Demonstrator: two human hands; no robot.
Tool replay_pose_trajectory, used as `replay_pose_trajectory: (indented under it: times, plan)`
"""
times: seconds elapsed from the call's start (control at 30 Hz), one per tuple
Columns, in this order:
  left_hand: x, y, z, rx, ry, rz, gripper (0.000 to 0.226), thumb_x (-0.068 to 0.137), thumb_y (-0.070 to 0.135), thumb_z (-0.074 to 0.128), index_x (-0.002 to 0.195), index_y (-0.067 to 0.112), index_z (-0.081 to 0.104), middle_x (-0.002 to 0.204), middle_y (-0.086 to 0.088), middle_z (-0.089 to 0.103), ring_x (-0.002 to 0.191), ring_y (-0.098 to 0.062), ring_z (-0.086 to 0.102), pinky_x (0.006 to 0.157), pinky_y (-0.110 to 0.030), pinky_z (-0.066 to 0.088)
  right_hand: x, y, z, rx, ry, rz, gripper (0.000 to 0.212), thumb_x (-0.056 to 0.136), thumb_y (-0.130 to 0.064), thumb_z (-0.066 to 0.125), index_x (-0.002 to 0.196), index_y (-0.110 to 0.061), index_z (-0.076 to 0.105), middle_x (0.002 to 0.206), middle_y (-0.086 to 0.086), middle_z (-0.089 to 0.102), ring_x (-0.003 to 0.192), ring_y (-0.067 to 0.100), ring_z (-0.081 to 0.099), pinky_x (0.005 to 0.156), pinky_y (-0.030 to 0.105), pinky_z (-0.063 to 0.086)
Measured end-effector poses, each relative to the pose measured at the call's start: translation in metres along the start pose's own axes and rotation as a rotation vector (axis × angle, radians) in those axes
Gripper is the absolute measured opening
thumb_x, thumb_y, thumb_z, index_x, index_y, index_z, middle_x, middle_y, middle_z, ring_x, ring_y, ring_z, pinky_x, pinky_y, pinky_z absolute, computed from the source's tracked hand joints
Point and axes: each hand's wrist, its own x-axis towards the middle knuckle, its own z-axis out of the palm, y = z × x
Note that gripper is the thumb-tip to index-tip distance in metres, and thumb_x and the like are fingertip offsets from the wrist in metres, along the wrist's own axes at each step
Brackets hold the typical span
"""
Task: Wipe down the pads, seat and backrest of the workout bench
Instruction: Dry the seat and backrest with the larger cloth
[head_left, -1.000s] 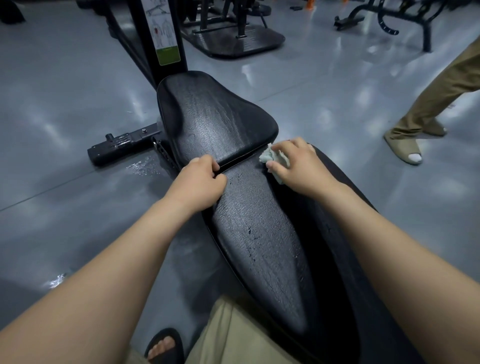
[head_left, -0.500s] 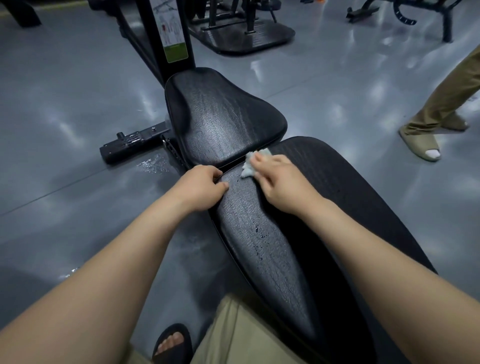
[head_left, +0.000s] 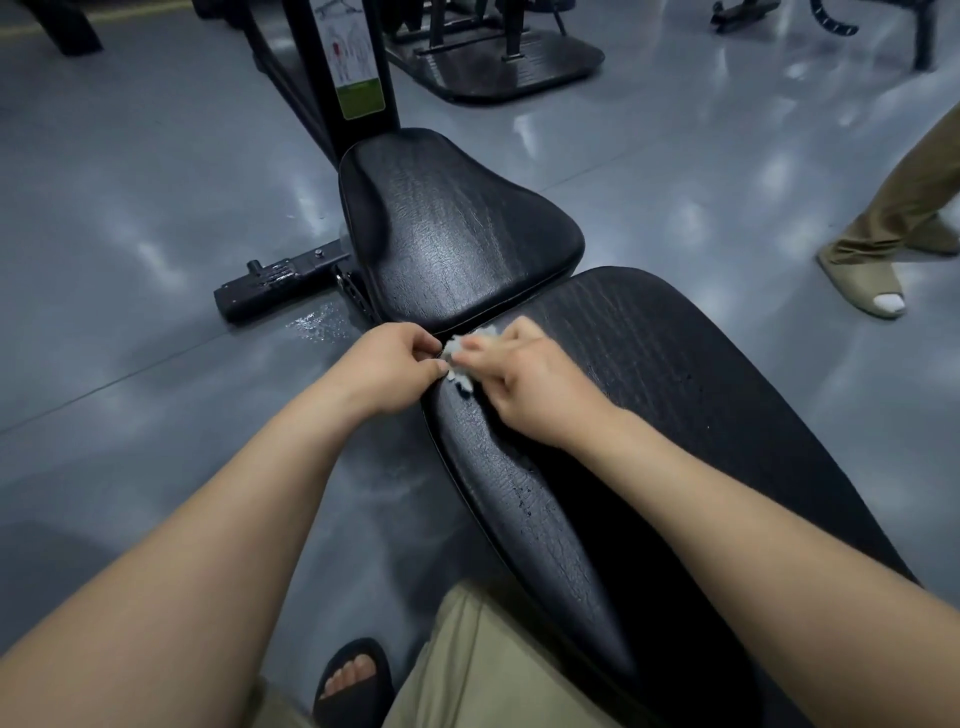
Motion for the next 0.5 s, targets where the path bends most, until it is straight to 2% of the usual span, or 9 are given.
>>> replay_pose_trajectory:
  times: [0.1,0.23,0.3,0.4,0.5]
  plan:
    - [-0.002,0.002,0.000,-0.006,0.006,-0.007,0.022,0.094,0.013,0.063,0.114,0.012,0.073,0.108,-0.003,0.074,0.103,-0.018,0.067,0.096,-0.030,0.050,0.000,0.009,-0.008,0.005,-0.046,-0.047,0.029,0.099,-0.016,0.058,0.123,-0.023,0.073,0.123,-0.007,0.071,0.079,0.019,0.045,0.082,0.028,0.045]
    - [-0.004,0.002,-0.002,-0.041,0.009,-0.028,0.025,0.093,0.006,0.057,0.110,0.015,0.074,0.106,-0.003,0.075,0.100,-0.018,0.068,0.095,-0.031,0.052,0.015,0.022,-0.004,-0.097,0.074,0.077,0.030,0.096,-0.014,0.054,0.117,-0.022,0.074,0.112,-0.009,0.074,0.074,0.027,0.050,0.080,0.041,0.045]
    - [-0.004,-0.002,-0.003,-0.023,-0.002,-0.022,0.024,0.093,0.008,0.060,0.110,0.015,0.074,0.105,-0.003,0.074,0.099,-0.018,0.068,0.093,-0.029,0.052,0.007,0.006,0.004,-0.051,0.092,0.029,0.029,0.091,-0.007,0.059,0.111,-0.018,0.077,0.105,-0.007,0.074,0.073,0.029,0.052,0.076,0.036,0.046]
    - [-0.004,-0.009,-0.006,-0.048,-0.026,-0.044,0.023,0.094,0.008,0.060,0.111,0.016,0.073,0.100,-0.002,0.074,0.089,-0.015,0.066,0.086,-0.026,0.051,-0.013,-0.013,0.004,0.018,-0.087,-0.123,0.032,0.095,-0.010,0.058,0.119,-0.023,0.073,0.112,-0.013,0.070,0.079,0.021,0.042,0.076,0.030,0.044]
    - [-0.008,-0.010,-0.005,-0.227,-0.088,-0.113,0.031,0.095,-0.006,0.050,0.108,0.012,0.071,0.087,-0.005,0.069,0.071,-0.014,0.060,0.078,-0.030,0.053,-0.004,-0.004,-0.001,-0.023,-0.164,-0.183,0.031,0.100,-0.016,0.056,0.125,-0.026,0.070,0.117,-0.017,0.068,0.079,0.018,0.040,0.080,0.034,0.046]
